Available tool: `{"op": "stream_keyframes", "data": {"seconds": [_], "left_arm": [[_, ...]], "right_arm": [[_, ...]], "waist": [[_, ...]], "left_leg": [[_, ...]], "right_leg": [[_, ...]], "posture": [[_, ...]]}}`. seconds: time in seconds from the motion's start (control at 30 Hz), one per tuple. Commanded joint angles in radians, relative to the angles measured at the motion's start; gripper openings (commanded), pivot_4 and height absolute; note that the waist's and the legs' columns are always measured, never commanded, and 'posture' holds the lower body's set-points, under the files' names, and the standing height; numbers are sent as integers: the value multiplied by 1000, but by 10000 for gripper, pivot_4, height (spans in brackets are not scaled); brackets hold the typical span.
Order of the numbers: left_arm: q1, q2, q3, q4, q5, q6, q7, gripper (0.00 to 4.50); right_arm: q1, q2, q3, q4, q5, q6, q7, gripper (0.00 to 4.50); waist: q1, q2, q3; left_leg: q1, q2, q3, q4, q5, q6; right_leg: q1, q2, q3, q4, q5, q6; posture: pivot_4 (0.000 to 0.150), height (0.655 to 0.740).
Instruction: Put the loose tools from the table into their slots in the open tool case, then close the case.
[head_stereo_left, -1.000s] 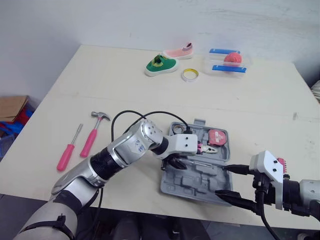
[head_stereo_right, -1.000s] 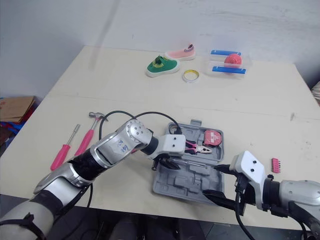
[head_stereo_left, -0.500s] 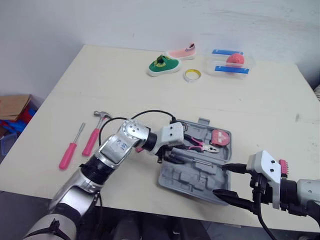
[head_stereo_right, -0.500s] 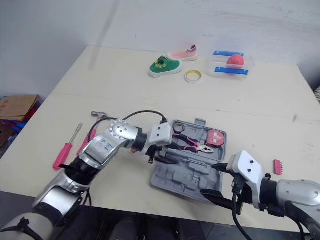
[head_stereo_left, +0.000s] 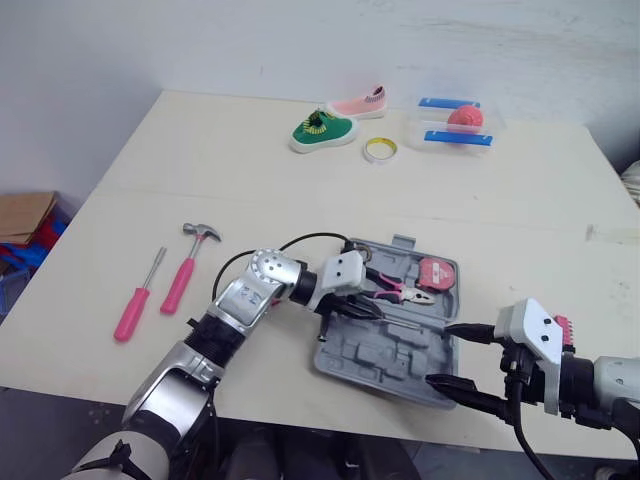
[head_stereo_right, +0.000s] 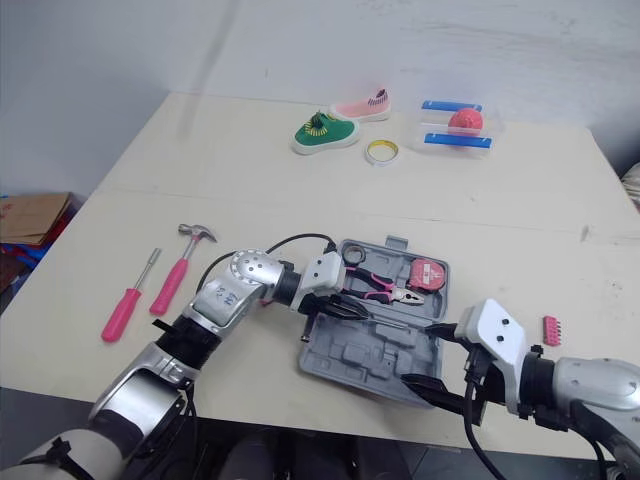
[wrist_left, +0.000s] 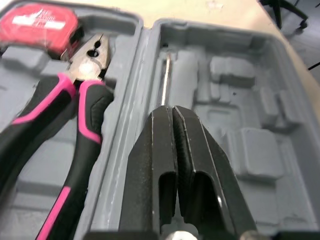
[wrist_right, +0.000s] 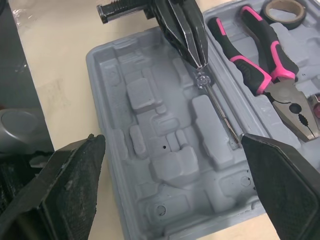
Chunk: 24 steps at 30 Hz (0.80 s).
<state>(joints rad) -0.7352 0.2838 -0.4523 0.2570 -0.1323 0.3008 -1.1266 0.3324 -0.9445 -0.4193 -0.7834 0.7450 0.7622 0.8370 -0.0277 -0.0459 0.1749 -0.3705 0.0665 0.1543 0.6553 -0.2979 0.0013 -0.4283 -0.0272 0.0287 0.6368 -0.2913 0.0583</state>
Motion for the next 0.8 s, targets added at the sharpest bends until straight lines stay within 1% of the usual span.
{"op": "stream_keyframes", "data": {"seconds": [0.03,0.33,0.4,0.53,0.67,0.73,0.8], "left_arm": [[-22,-2,-10,-6,22,43,-4,570],[-31,31,-147,61,189,85,-9,570],[-47,15,-164,78,222,122,25,570],[-24,26,-186,13,206,158,-17,570],[-3,37,-196,-12,215,141,-21,570],[3,29,-159,-30,183,131,-27,570],[14,21,-92,-63,126,128,-26,570]], "right_arm": [[2,8,-22,-3,-6,-22,5,45000],[-3,19,-11,7,-14,-27,-2,45000],[2,19,-13,8,-17,-28,-1,45000],[17,24,-24,1,-14,-29,-2,45000],[17,26,-27,5,-13,-28,-5,45000],[21,26,-30,6,-18,-31,-5,45000],[24,27,-41,9,-28,-39,-7,45000]], "waist": [[0,0,0],[0,0,-3],[1,-1,-4],[0,-2,-9],[0,-1,-11],[1,-1,-12],[0,-1,-12]], "left_leg": [[0,0,0,0,0,0],[1,0,-1,0,0,0],[2,0,-1,0,0,1],[2,0,-2,0,-1,1],[3,0,-2,-1,-1,1],[3,0,-4,-1,-1,1],[3,0,-4,-1,-1,1]], "right_leg": [[0,0,0,0,0,0],[1,0,0,0,0,0],[2,0,-1,-1,0,0],[4,0,-1,-1,0,0],[4,0,-1,-2,0,0],[4,0,-2,-2,0,-1],[4,0,-2,-2,-1,-1]], "posture": [[1500,7304],[1500,7304],[1500,7304],[1500,7304],[1500,7304],[1500,7304],[1500,7304]]}}
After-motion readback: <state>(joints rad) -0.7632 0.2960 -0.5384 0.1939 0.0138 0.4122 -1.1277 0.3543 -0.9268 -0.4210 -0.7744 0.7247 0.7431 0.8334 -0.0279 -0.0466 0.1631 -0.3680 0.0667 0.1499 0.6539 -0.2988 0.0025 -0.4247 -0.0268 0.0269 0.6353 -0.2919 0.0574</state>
